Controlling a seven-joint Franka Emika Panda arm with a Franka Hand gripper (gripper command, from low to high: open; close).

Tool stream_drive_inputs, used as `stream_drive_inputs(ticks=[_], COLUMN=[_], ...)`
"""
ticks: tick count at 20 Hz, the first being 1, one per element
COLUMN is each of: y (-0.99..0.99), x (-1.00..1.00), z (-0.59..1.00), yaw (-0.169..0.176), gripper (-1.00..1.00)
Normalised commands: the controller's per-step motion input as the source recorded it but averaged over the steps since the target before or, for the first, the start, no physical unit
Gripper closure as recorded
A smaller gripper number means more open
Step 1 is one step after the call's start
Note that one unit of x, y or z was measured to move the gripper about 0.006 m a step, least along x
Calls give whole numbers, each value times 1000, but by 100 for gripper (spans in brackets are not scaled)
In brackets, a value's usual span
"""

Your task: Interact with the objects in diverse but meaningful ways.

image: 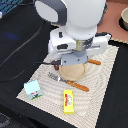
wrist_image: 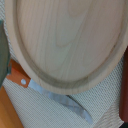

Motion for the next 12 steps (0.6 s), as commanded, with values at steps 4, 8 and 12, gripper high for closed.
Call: stream_drive_inputs(ticks=[4, 8, 12], y=[66, 39, 44], x=[-432, -468, -479], z=[-159, -164, -169], yaw=[1, 0, 0], gripper=[-100, -100, -100])
